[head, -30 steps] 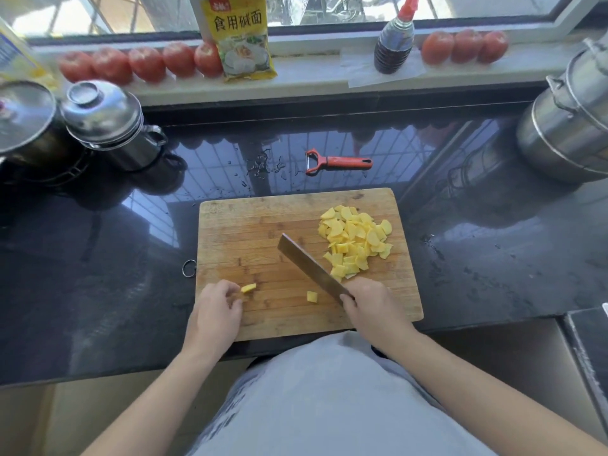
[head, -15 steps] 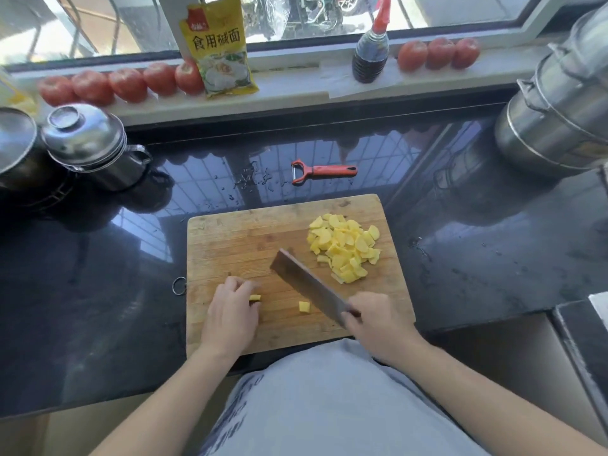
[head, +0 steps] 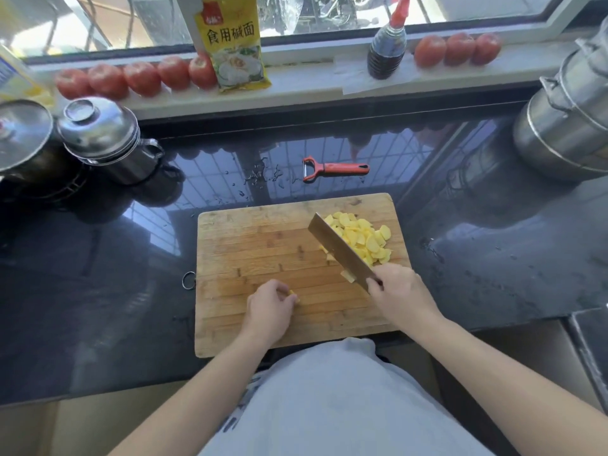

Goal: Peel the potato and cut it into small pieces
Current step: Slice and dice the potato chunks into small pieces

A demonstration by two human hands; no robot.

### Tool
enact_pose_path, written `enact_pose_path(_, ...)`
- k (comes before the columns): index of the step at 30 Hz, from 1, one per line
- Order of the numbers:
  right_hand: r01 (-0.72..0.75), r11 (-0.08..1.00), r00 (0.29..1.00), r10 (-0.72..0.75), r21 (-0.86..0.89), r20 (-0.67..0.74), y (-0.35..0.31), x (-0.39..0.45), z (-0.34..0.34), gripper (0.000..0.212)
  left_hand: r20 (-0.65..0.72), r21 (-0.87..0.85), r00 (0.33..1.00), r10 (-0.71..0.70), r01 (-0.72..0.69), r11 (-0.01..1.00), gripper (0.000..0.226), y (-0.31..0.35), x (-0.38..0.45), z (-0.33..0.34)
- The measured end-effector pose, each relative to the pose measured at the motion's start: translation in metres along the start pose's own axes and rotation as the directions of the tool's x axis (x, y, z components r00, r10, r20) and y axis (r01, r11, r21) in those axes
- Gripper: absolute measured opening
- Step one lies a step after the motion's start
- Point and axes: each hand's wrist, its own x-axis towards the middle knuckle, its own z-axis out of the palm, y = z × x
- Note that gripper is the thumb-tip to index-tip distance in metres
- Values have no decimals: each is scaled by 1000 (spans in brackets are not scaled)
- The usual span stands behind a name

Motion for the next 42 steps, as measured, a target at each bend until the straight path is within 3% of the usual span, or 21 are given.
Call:
enact_pose_path(3,39,997,998,-42,64,55,-14,-13,7,24,54,-421,972,-230,231,877,8,6,-5,4)
enact_pose_path(6,104,993,989,-109,61,97,-27,-30,21,23,146,-585,914,-378,388,712,5,1,-9,-5)
enact_pose_path(12,268,957,955,-250,-109,157,-34,-36,41,22,215,-555,913,-347,406,726,20,7,-6,9)
enact_pose_path(26,286,925,944,-228,-249,237,-41,-32,48,12,176,-485,908,-381,417,769,14,15,-3,11)
enact_pose_path(32,329,921,943,-307,-209,133,-61,-13,58,23,165,-466,912,-375,407,786,16,19,-5,8)
enact_pose_path(38,205,978,978,-205,-27,27,-27,-19,36,25,233,-467,909,-345,416,780,16,17,-10,-8)
enact_pose_path(42,270,959,951,-252,-82,179,-27,-22,38,23,165,-564,907,-387,409,717,11,-1,-12,-34)
